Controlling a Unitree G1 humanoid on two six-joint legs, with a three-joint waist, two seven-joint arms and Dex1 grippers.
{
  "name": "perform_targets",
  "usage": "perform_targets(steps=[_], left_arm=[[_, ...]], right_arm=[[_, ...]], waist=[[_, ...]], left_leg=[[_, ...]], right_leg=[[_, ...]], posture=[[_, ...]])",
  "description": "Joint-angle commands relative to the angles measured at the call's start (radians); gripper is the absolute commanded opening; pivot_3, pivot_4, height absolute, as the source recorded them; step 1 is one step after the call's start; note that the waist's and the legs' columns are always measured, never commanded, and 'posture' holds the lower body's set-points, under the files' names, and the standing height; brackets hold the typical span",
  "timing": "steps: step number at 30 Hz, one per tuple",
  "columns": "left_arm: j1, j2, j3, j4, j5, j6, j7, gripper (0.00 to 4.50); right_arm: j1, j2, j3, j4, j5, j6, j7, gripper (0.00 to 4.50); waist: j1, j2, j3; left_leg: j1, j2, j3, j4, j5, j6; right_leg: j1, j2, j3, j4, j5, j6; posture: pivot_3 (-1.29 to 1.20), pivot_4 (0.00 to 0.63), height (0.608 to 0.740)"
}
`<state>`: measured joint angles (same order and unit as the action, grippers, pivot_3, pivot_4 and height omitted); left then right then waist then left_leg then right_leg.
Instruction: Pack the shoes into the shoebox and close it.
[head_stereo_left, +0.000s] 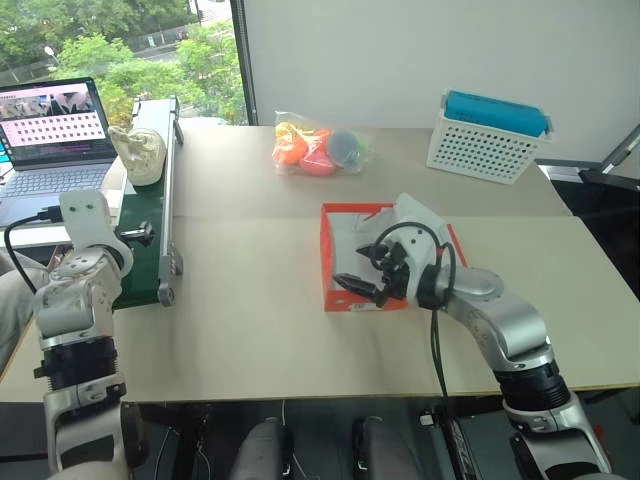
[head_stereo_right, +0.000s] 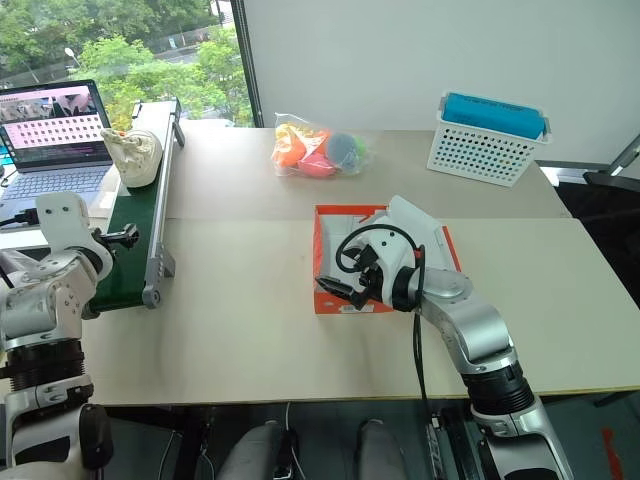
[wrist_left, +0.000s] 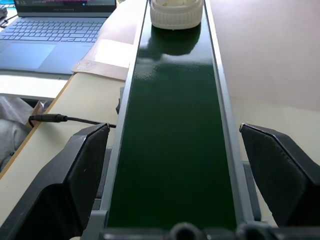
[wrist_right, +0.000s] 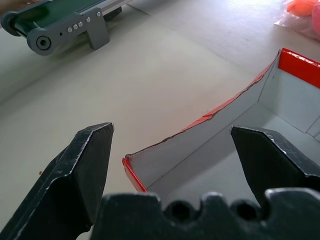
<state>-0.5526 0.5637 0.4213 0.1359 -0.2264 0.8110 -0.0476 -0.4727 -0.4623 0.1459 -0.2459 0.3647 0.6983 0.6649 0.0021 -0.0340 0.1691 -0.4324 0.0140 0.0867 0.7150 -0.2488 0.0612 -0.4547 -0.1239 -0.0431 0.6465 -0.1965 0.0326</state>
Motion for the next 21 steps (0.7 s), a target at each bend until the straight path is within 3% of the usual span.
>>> perform_targets(steps=[1, 21], left_arm=[[-0.038, 0.032, 0.006, 0.019, 0.014, -0.025, -0.002, 4.50], [-0.045, 0.010, -0.033, 0.089, 0.012, -0.072, -0.016, 4.50]], right_arm=[[-0.026, 0.004, -0.025, -0.023, -0.001, -0.021, -0.007, 4.45], [-0.013, 0.012, -0.047, -0.050, 0.014, -0.022, -0.031, 4.45]], waist=[[0.000, 0.000, 0.000], [-0.001, 0.000, 0.000]], left_leg=[[0.000, 0.000, 0.000, 0.000, 0.000, 0.000], [0.000, 0.000, 0.000, 0.000, 0.000, -0.001]], right_leg=[[0.000, 0.000, 0.000, 0.000, 0.000, 0.000], [0.000, 0.000, 0.000, 0.000, 0.000, 0.000]], posture=[[0.00, 0.150, 0.699], [0.00, 0.150, 0.699]])
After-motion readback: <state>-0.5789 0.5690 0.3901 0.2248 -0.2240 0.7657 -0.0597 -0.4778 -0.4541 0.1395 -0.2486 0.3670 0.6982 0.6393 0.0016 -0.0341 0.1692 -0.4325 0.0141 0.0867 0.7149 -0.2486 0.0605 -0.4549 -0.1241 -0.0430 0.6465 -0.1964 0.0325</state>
